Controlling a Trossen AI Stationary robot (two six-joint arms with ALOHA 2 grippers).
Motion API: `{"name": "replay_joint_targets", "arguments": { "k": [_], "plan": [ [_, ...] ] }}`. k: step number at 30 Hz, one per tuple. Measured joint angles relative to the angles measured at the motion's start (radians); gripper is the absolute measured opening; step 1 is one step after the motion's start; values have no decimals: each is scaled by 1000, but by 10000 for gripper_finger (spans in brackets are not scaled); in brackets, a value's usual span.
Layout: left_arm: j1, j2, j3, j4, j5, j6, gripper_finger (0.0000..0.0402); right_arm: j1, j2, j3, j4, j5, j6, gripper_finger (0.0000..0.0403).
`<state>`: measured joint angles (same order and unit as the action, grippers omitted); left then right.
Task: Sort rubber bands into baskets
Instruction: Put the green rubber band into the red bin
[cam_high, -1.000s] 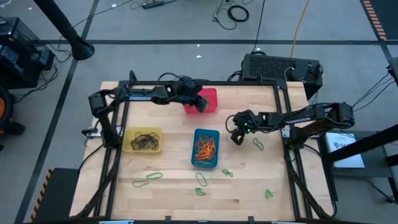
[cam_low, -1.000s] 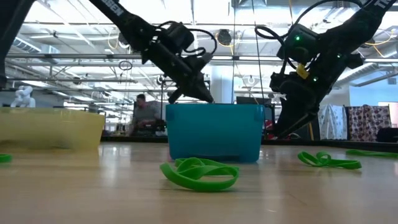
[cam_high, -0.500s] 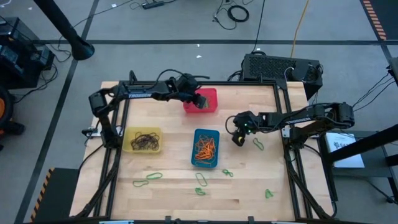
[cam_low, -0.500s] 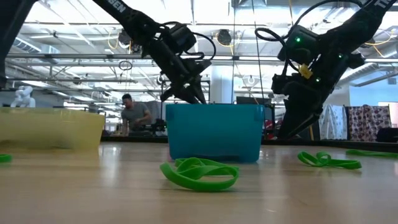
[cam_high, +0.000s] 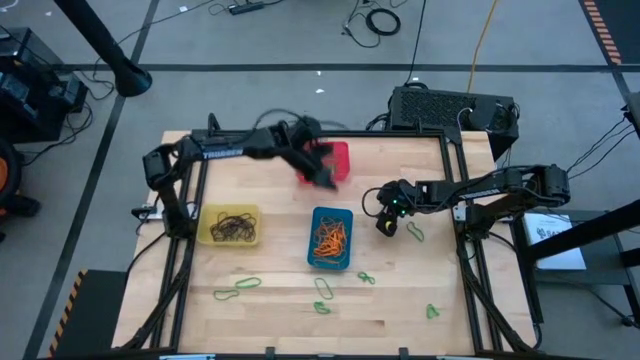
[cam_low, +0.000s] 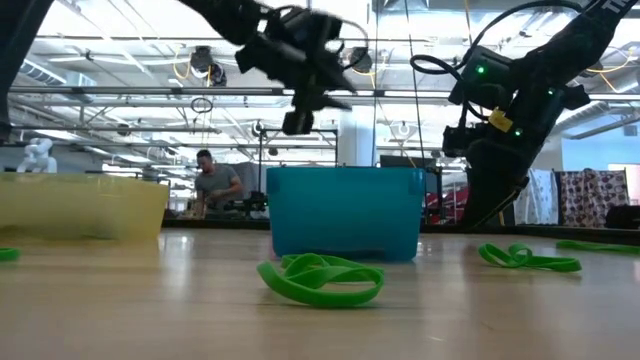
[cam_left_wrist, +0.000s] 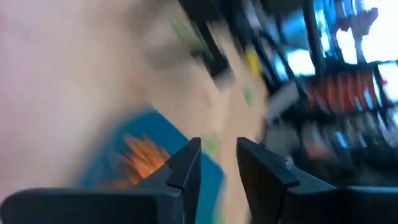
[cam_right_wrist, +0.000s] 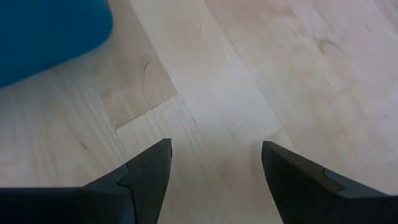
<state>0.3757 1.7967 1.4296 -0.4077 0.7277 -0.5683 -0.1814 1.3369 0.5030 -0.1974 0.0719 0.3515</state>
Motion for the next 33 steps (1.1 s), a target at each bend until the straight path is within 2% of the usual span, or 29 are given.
{"name": "replay_joint_targets", "arguments": {
  "k": [3,6,8,11,13,15,19,23,27,30,33],
  "plan": [
    [-124,-16,-1,-91,28,49,109,0,0,0,0,0,-2,242],
    [-245,-30,-1,-208,10,175,109,0,0,0,0,-4,-4,242],
    [-309,-34,-1,-283,-72,306,109,0,0,0,0,-45,-4,242],
    [-383,-32,-2,-410,-268,469,109,14,0,0,1,-178,-4,242],
    [-417,-32,-4,-451,-348,530,109,35,0,0,9,-262,1,242],
    [-442,-34,-23,-454,-386,567,109,64,0,0,42,-290,50,242],
    [-500,-31,-69,-455,-399,631,109,126,0,3,76,-286,296,242],
    [-581,-32,-123,-338,-410,704,109,212,-4,3,79,-224,552,242],
    [-674,-32,-132,-229,-501,784,109,300,-4,5,133,-186,749,242],
    [-730,-32,-132,-143,-559,851,109,384,-4,33,167,-111,844,242],
    [-765,-32,-132,-41,-575,913,109,465,-4,93,169,3,851,242]
  ]
}}
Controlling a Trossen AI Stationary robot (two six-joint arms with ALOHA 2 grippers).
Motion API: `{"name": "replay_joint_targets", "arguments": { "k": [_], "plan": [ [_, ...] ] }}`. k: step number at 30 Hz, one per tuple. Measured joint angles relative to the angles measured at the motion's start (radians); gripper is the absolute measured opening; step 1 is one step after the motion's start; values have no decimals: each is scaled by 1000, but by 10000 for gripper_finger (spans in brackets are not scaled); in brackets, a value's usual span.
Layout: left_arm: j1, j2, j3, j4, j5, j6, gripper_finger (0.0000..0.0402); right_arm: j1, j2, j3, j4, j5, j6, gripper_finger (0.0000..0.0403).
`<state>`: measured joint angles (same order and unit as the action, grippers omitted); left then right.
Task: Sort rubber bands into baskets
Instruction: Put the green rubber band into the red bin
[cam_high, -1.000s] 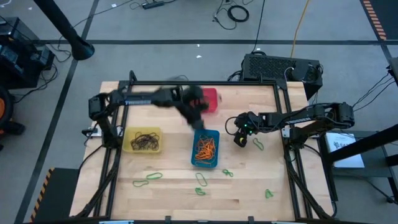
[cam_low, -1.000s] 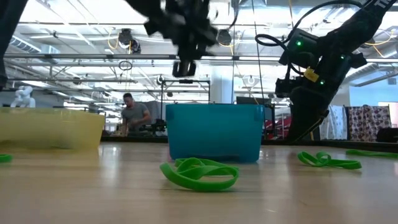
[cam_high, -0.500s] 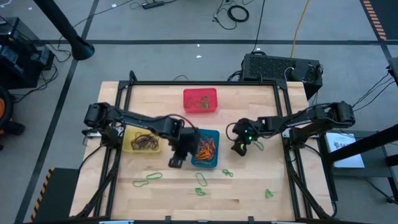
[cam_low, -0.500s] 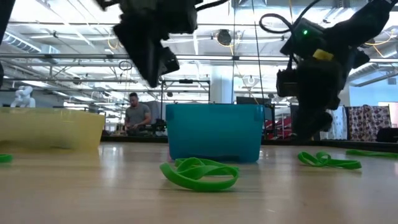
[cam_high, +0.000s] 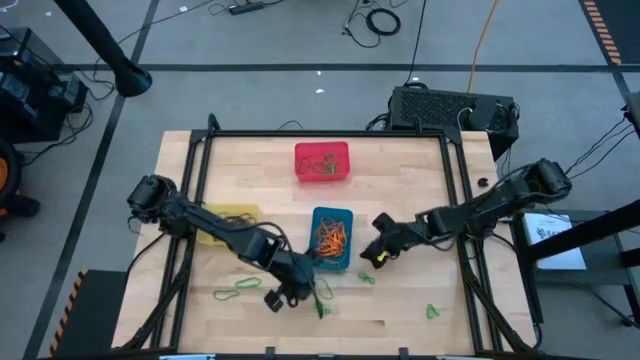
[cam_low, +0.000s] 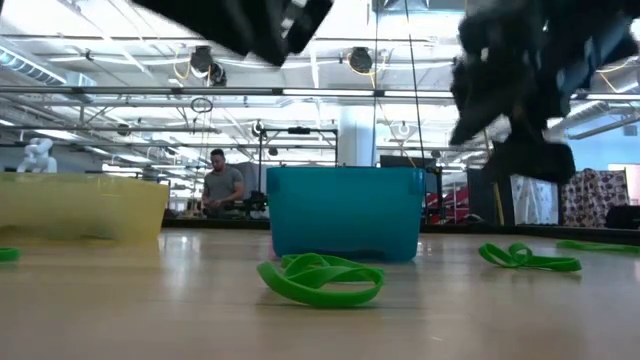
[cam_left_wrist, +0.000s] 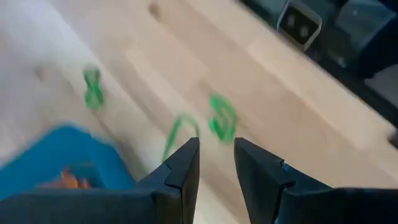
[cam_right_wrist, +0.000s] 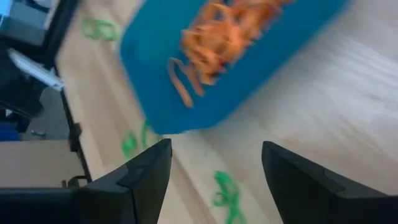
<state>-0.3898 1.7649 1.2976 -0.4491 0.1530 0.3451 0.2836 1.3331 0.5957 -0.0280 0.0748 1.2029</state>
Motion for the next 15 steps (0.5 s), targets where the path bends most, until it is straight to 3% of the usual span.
{"name": "replay_joint_targets", "arguments": {
  "k": [5,11,15],
  "plan": [
    [-38,70,0,193,-14,-23,109,110,0,86,-27,110,-93,242],
    [-86,229,3,391,-34,-149,109,244,0,131,-27,113,-171,242],
    [-107,327,77,386,-38,-229,109,340,0,133,-35,126,-148,242]
  ]
}}
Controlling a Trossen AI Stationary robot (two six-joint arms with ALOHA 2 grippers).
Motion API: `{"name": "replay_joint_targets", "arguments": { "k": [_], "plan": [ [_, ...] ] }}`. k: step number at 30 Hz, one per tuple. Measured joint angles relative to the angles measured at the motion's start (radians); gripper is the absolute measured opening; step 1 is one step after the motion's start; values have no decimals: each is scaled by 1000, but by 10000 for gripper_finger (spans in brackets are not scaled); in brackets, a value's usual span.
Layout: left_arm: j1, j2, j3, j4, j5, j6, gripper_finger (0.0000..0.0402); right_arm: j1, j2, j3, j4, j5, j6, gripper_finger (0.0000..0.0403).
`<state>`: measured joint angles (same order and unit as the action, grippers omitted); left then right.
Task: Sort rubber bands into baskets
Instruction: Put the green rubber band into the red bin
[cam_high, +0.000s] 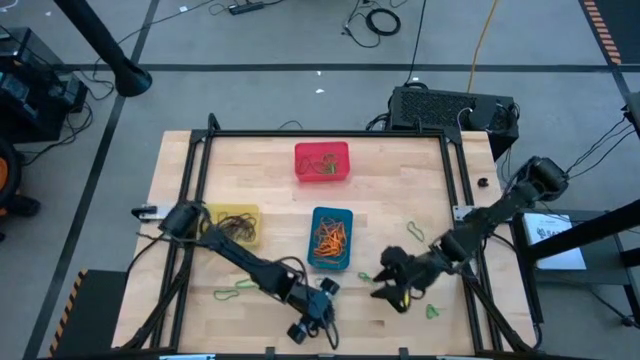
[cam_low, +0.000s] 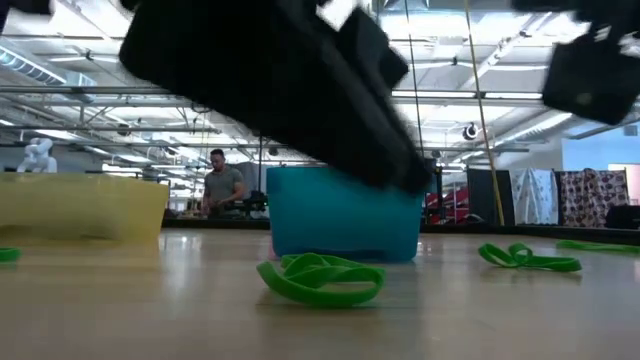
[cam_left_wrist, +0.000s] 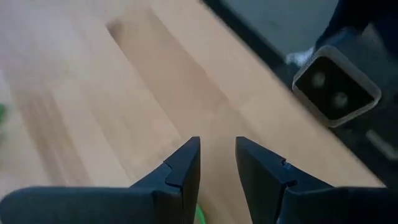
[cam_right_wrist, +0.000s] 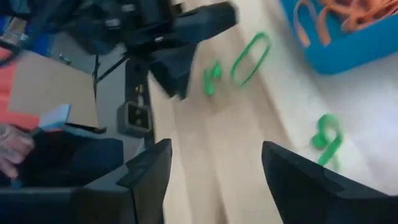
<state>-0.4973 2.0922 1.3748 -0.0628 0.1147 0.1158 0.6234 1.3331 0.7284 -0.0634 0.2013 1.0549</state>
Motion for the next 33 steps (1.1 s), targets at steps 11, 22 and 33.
{"name": "replay_joint_targets", "arguments": {
  "k": [11,22,33],
  "plan": [
    [-2,40,66,-165,-153,-5,109,170,0,0,-47,227,138,242],
    [-7,37,68,-336,-108,-5,109,173,0,0,-90,322,199,242],
    [34,-84,63,-426,-117,-41,9,170,1,0,-117,387,190,242]
  ]
}}
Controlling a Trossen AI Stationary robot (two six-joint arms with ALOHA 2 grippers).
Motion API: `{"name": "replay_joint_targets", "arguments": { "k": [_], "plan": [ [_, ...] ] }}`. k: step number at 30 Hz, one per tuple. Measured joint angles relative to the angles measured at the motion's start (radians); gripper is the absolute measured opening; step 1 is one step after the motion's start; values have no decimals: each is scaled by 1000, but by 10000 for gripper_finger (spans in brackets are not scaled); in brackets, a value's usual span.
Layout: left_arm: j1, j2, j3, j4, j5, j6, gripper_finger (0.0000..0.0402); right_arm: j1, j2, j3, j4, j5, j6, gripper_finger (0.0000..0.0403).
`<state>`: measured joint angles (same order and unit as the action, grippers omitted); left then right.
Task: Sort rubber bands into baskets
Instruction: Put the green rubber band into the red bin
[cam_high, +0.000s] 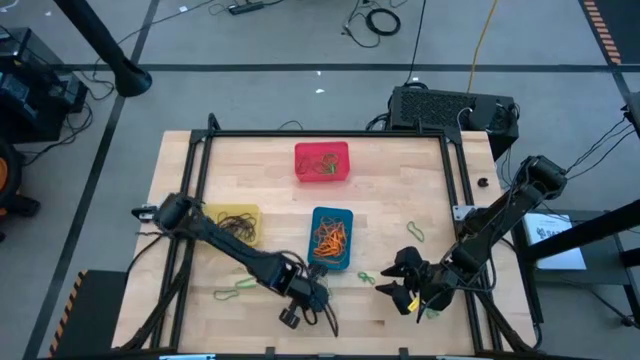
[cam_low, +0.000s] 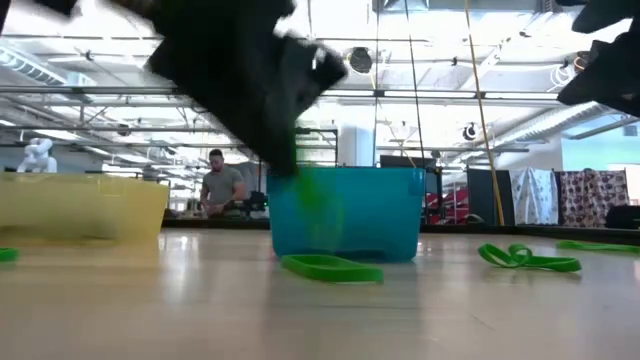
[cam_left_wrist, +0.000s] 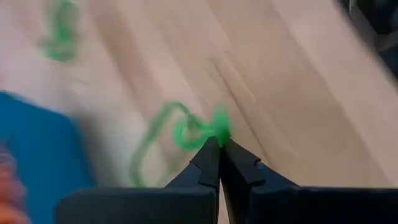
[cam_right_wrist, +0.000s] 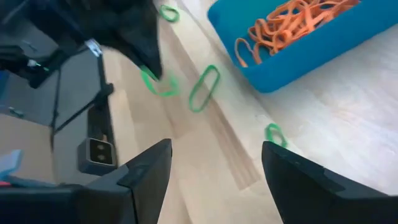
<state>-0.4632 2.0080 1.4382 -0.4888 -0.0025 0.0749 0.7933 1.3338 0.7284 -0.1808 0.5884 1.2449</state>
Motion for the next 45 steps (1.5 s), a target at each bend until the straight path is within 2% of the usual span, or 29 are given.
{"name": "replay_joint_targets", "arguments": {
  "k": [5,9,14,17,20,24,27,30,34,37,45],
  "plan": [
    [45,-138,-1,-17,-48,-18,4,0,0,0,-41,-6,-4,242],
    [104,-254,2,-6,-175,-86,3,0,4,0,-48,-12,-44,242],
    [250,-367,2,-58,-314,-145,3,-6,4,0,-84,-11,-92,242],
    [387,-399,3,-109,-333,-116,3,-33,4,0,-105,-9,-86,242],
    [547,-402,1,-157,-283,-1,2,-70,4,0,-108,24,-53,242],
    [751,-374,-11,-152,-97,149,2,-128,4,0,-107,120,93,242],
    [875,-328,-22,-141,-24,197,2,-176,4,0,-79,146,192,242],
    [956,-286,-23,-131,41,193,2,-212,4,0,-38,141,225,242],
    [993,-225,-23,-134,75,192,2,-245,4,0,-15,138,168,242],
    [994,-189,-23,-131,77,193,10,-275,4,0,-19,134,65,242],
    [956,-150,-23,-127,17,187,60,-403,4,0,-21,-92,-172,242]
  ]
}}
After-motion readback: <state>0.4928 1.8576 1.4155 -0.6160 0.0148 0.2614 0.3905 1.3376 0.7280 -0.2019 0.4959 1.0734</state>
